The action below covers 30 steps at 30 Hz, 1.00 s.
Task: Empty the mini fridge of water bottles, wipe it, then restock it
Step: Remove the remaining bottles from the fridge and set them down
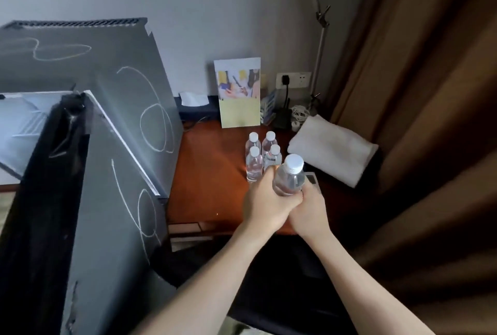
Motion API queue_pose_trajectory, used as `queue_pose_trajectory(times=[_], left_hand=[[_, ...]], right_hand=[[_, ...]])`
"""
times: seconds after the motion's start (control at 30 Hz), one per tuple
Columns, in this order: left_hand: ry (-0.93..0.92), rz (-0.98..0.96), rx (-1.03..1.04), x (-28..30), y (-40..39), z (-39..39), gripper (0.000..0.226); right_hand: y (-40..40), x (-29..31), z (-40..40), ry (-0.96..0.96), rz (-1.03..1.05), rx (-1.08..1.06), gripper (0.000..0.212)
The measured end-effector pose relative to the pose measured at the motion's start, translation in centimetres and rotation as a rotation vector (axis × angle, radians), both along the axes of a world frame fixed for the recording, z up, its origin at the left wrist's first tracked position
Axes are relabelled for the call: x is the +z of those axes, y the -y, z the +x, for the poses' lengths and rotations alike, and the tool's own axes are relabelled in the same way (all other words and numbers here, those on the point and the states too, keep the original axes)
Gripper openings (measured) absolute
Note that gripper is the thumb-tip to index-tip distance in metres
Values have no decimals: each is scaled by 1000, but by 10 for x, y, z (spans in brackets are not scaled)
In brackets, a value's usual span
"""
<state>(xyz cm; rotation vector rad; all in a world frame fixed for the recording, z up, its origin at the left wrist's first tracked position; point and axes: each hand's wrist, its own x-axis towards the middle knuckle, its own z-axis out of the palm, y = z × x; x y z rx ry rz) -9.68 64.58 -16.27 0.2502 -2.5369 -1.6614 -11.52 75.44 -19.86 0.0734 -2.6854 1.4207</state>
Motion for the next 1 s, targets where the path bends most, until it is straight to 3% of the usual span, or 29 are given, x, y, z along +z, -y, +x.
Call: queue_pose_trajectory(times=[0.27,0.53,0.7,0.8,1.0], left_hand=[[98,53,232,-105,-2,-64,37],[227,5,311,-202,5,-107,44],[236,21,359,-218,-1,-127,40],[245,53,370,-215,-1,-140,39],[325,-215,200,-189,12,-141,23]], right_hand=[[23,-112,-73,162,-132,-30,10],[37,-201,-107,303,-231,-60,10],[36,-213,-128,287,-225,-99,24],[37,-215,-143,318,-200,-105,17],[38,-204,-160,373,169,-39,9]])
